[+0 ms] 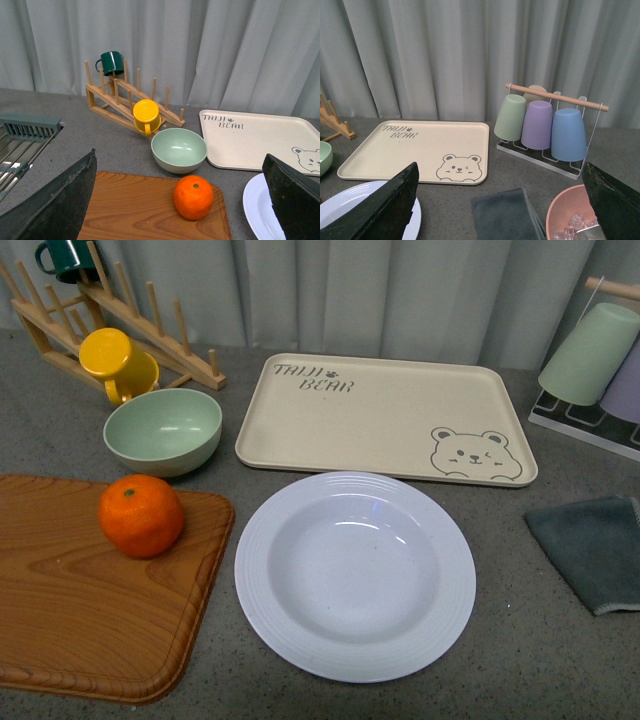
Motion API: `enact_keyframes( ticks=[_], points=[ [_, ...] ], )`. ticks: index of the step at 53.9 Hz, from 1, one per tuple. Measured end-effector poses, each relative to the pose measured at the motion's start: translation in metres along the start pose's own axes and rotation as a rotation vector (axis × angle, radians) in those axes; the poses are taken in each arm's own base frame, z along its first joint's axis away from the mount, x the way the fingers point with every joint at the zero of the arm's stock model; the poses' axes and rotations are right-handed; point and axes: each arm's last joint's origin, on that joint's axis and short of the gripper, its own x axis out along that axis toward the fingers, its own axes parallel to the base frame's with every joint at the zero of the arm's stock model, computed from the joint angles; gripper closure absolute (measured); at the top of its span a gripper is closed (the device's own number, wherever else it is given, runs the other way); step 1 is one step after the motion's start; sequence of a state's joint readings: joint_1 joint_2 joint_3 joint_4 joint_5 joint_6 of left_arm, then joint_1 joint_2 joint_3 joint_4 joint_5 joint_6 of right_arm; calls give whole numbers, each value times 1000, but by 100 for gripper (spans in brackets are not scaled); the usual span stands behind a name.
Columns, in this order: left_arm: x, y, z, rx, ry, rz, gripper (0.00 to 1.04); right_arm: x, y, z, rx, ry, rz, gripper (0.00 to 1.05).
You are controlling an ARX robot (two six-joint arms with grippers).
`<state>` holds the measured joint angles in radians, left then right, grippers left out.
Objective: Place orange and plate with both arms
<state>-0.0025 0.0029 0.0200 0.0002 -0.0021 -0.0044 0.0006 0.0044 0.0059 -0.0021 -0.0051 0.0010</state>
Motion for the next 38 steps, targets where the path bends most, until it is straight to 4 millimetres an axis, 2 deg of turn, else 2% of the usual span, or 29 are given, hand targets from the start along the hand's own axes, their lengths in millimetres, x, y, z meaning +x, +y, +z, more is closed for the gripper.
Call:
enact_keyframes(
  ticks=[38],
  points=[
    [0, 0, 0, 0, 0, 0, 6, 0, 0, 0, 0, 0, 0, 9]
  ],
)
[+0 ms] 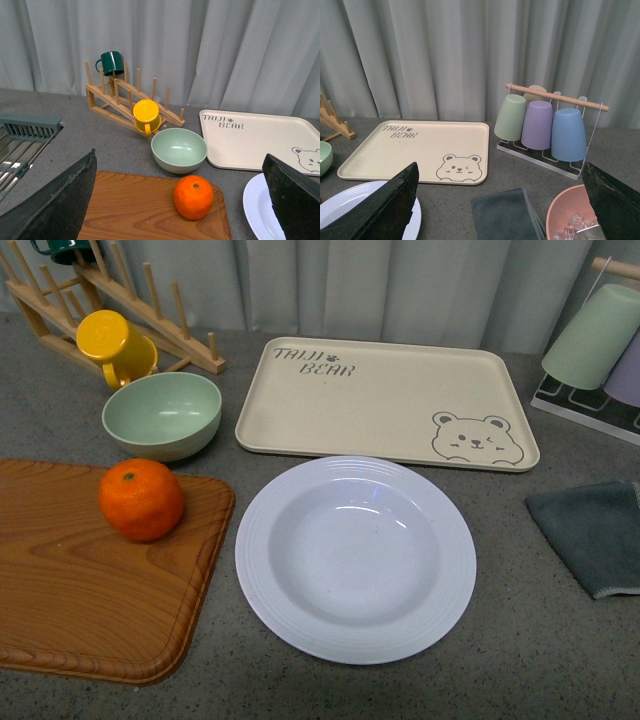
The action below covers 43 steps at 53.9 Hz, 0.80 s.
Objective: Place orange and plate with both arms
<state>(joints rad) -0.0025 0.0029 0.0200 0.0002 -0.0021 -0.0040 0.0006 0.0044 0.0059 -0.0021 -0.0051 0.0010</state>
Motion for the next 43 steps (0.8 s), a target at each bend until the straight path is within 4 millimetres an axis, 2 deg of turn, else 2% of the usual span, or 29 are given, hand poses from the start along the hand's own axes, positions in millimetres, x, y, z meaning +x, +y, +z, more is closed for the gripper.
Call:
enact_keyframes(
  ticks=[43],
  points=[
    [0, 0, 0, 0, 0, 0, 6, 0, 0, 0, 0, 0, 0, 9]
  ],
)
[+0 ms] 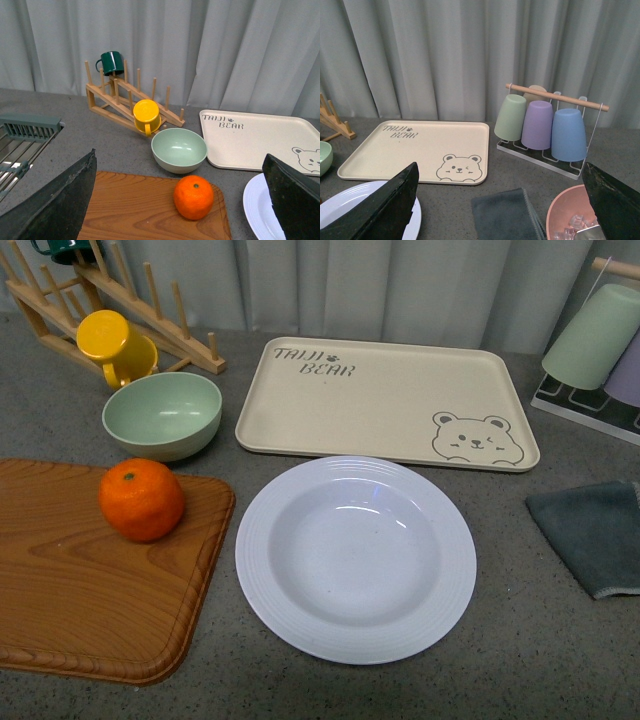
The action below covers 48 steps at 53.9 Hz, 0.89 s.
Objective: Place orange and plate with both arms
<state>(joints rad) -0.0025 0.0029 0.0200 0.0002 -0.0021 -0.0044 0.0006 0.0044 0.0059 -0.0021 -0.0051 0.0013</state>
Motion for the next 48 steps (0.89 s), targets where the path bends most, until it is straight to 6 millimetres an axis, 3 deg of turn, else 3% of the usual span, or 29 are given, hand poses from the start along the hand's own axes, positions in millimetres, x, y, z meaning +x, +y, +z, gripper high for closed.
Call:
enact_keyframes(
  ticks=[48],
  points=[
    [0, 0, 0, 0, 0, 0, 6, 0, 0, 0, 0, 0, 0, 9]
  ],
)
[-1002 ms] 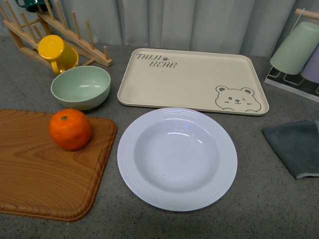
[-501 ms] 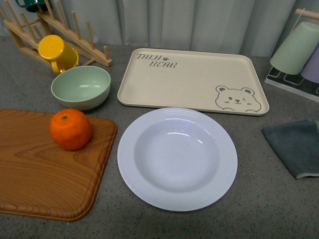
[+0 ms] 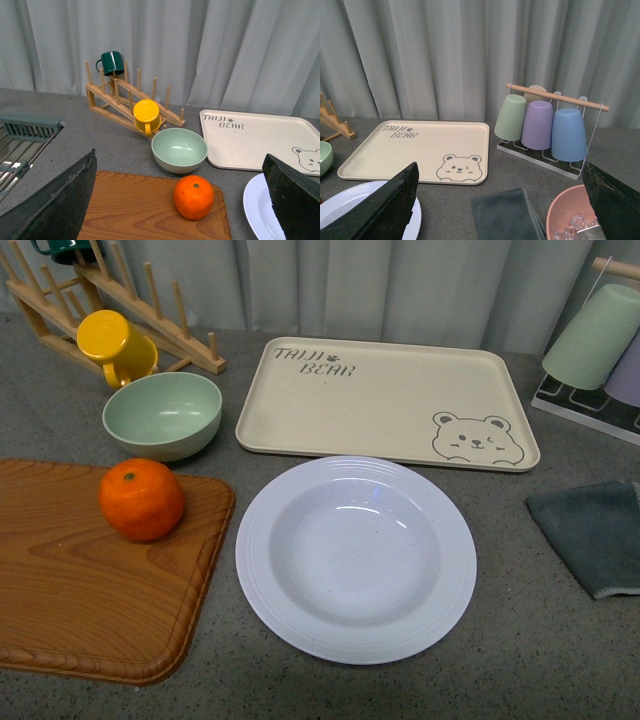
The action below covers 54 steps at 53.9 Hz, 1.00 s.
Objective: Place orange and plate with both arms
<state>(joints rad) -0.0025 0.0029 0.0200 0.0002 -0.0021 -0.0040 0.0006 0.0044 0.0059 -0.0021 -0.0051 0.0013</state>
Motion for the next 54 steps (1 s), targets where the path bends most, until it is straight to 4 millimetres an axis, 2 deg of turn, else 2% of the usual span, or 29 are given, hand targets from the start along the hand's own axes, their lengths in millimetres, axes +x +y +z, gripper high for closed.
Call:
enact_keyframes(
  ticks=[21, 28, 34, 45, 51, 54],
  points=[
    [0, 0, 0, 0, 0, 0, 6, 0, 0, 0, 0, 0, 0, 9],
    [3, 0, -10, -76, 247, 282, 6, 0, 0, 0, 0, 0, -2, 9],
    [10, 3, -13, -114, 301, 331, 6, 0, 0, 0, 0, 0, -3, 9],
    [41, 5, 2, -164, 313, 247, 6, 0, 0, 0, 0, 0, -3, 9],
    [72, 1, 3, -199, 395, 141, 6, 0, 0, 0, 0, 0, -3, 9],
    [98, -4, 0, -221, 455, 76, 6, 0, 0, 0, 0, 0, -3, 9]
  ],
)
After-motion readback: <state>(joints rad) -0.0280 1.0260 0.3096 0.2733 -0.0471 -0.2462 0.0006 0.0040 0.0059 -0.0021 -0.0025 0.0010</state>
